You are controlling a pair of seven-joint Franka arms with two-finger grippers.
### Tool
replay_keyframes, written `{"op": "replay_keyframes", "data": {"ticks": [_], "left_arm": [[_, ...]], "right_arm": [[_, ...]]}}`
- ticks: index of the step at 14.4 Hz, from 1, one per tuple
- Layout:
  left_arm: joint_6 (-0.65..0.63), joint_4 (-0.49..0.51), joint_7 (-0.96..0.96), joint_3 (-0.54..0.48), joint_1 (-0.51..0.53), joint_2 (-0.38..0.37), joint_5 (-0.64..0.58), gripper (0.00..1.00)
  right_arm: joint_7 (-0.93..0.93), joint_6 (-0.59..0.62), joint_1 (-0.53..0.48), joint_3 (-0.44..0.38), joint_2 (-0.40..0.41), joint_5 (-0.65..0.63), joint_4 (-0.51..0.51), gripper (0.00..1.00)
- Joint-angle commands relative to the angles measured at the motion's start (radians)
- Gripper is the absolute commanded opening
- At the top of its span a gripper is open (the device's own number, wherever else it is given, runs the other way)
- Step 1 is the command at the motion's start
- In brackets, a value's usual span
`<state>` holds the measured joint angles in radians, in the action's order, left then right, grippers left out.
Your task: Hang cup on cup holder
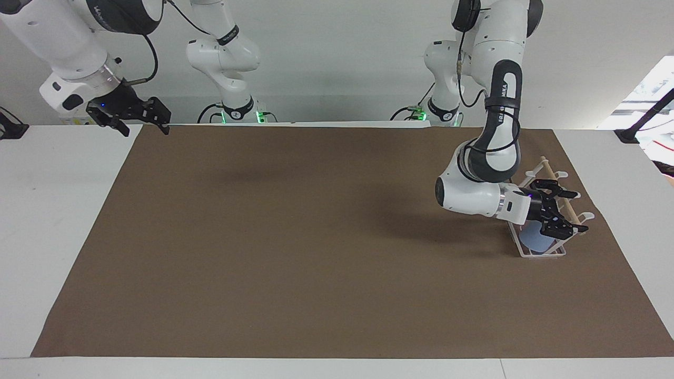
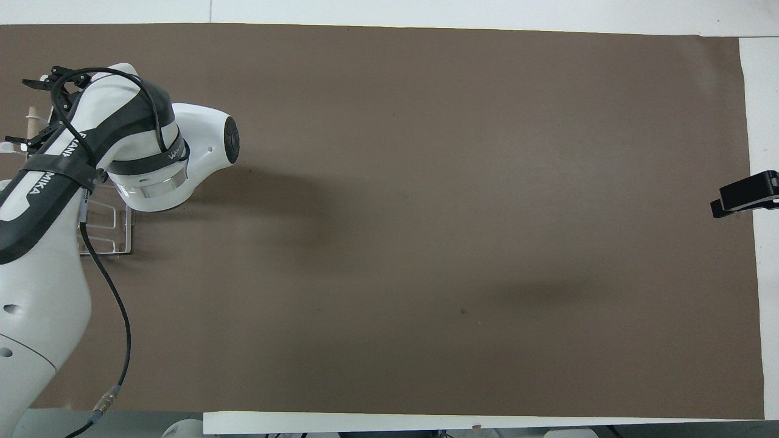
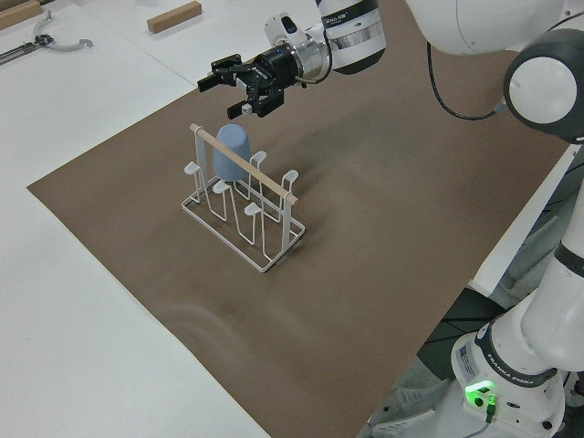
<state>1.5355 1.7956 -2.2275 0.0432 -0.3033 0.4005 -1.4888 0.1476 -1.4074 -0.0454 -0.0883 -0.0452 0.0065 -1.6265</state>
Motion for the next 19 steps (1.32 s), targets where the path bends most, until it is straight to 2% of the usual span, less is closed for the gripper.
{"op": "replay_keyframes", "data": {"ticks": [1, 3, 5, 8, 11, 14, 19], "left_arm": [[-0.023, -0.050, -0.058, 0.004, -0.039, -0.014, 0.053, 1.00], [-0.002, -0.053, 0.019, 0.010, -0.049, -0.113, 0.192, 1.00], [0.014, -0.114, 0.168, 0.009, -0.057, -0.167, 0.290, 1.00], [0.015, -0.206, 0.328, -0.005, -0.011, -0.193, 0.392, 1.00], [0.079, -0.203, 0.553, -0.003, 0.094, -0.258, 0.517, 1.00], [0.141, -0.208, 0.889, -0.005, 0.196, -0.307, 0.710, 1.00], [0.183, -0.271, 1.415, -0.008, 0.294, -0.307, 1.083, 1.00]], "right_arm": [[-0.013, 0.005, 0.001, 0.001, -0.009, -0.011, -0.010, 1.00], [-0.013, 0.005, 0.001, 0.001, -0.009, -0.011, -0.010, 1.00], [-0.013, 0.005, 0.001, 0.001, -0.009, -0.011, -0.010, 1.00], [-0.013, 0.005, 0.001, 0.001, -0.009, -0.011, -0.010, 1.00], [-0.013, 0.005, 0.001, 0.001, -0.009, -0.011, -0.010, 1.00], [-0.013, 0.005, 0.001, 0.001, -0.009, -0.011, -0.010, 1.00], [-0.013, 0.005, 0.001, 0.001, -0.009, -0.011, -0.010, 1.00]]}}
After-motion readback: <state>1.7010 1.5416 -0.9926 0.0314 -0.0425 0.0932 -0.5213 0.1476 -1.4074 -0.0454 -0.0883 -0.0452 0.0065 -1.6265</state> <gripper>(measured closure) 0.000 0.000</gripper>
